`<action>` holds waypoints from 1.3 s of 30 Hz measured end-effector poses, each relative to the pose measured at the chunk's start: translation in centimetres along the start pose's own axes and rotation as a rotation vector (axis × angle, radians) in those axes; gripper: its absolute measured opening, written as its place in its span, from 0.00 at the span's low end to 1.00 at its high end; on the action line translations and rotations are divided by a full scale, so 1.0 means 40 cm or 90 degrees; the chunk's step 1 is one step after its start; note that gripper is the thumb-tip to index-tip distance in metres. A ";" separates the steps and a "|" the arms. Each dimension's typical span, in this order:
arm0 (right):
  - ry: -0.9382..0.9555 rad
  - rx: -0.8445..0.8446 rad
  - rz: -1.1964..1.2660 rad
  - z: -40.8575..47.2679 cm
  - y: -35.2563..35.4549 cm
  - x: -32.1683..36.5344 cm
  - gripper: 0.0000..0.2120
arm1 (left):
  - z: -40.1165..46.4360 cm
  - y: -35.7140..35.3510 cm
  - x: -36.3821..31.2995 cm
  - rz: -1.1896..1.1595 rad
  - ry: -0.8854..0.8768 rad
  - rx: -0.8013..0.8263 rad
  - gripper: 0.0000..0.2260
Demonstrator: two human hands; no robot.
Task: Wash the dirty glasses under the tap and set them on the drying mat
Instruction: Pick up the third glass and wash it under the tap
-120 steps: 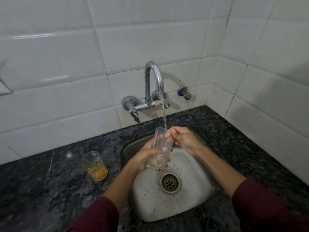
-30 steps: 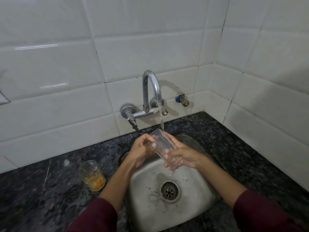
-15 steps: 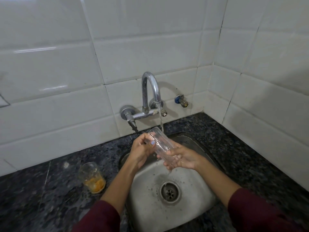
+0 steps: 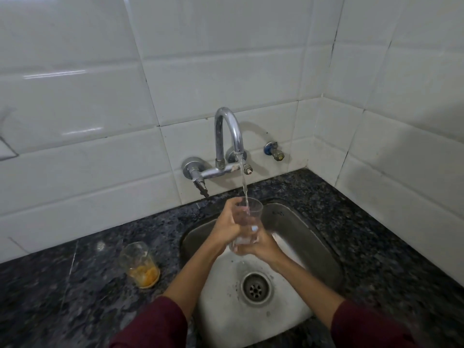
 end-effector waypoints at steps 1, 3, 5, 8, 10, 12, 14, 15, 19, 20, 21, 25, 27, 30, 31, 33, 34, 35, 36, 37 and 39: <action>-0.013 -0.022 0.002 0.005 -0.001 -0.021 0.37 | -0.002 -0.010 0.003 0.044 -0.010 0.011 0.36; -0.041 -0.057 0.024 0.012 -0.006 -0.050 0.29 | -0.006 -0.018 0.016 0.114 -0.019 0.012 0.37; -0.057 -0.064 0.035 0.013 -0.015 -0.061 0.22 | -0.009 -0.014 0.033 0.170 -0.023 -0.004 0.37; -0.038 -0.053 0.000 0.025 -0.026 -0.068 0.30 | -0.018 -0.005 0.037 0.203 -0.043 -0.035 0.36; -0.024 -0.057 0.015 0.033 -0.025 -0.075 0.32 | -0.023 0.000 0.034 0.217 -0.061 -0.048 0.34; -0.009 -0.060 0.025 0.034 -0.023 -0.066 0.30 | -0.025 0.009 0.033 0.206 -0.070 -0.058 0.35; 0.013 -0.081 0.009 0.030 -0.012 -0.037 0.24 | -0.027 0.015 0.034 0.177 -0.080 -0.063 0.36; 0.035 -0.074 -0.011 0.030 -0.008 -0.022 0.24 | -0.029 0.017 0.034 0.156 -0.081 -0.069 0.37; 0.104 -0.057 -0.120 0.031 0.026 0.035 0.32 | -0.037 0.022 0.026 0.041 -0.088 -0.101 0.35; 0.121 -0.054 -0.144 0.027 0.039 0.049 0.33 | -0.036 0.021 0.026 0.026 -0.082 -0.097 0.35; 0.135 -0.048 -0.174 0.020 0.052 0.061 0.35 | -0.034 0.020 0.026 0.016 -0.068 -0.079 0.36; 0.153 -0.007 -0.289 -0.021 0.108 0.109 0.42 | -0.014 0.032 0.029 -0.107 0.094 0.053 0.35; 0.140 0.010 -0.330 -0.045 0.144 0.132 0.40 | 0.004 0.075 0.036 -0.161 0.186 -0.002 0.30; 0.129 0.033 -0.380 -0.068 0.188 0.156 0.32 | 0.041 0.144 0.038 -0.092 0.221 -0.146 0.21; 0.129 0.036 -0.399 -0.071 0.197 0.163 0.30 | 0.053 0.160 0.031 -0.032 0.204 -0.192 0.24; 0.137 0.040 -0.418 -0.073 0.207 0.181 0.27 | 0.070 0.184 0.002 0.093 0.154 -0.298 0.30; 0.141 0.042 -0.423 -0.072 0.208 0.191 0.26 | 0.074 0.189 -0.015 0.146 0.133 -0.339 0.31; 0.145 0.043 -0.429 -0.071 0.209 0.200 0.25 | 0.079 0.191 -0.027 0.187 0.121 -0.370 0.29; 0.146 0.044 -0.438 -0.069 0.209 0.207 0.25 | 0.082 0.194 -0.033 0.220 0.126 -0.394 0.27; 0.146 0.043 -0.451 -0.068 0.209 0.215 0.26 | 0.084 0.195 -0.034 0.248 0.136 -0.413 0.25; 0.139 0.039 -0.466 -0.066 0.210 0.223 0.26 | 0.082 0.194 -0.027 0.300 0.144 -0.424 0.23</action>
Point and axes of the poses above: each hand's wrist, its own z-axis towards the middle knuckle, its own y-axis out of the back of the hand, x = y × z, the point moved 7 cm from there along z, towards the middle knuckle, and after that the axes turned 9 degrees about z, right-handed, at the moved point
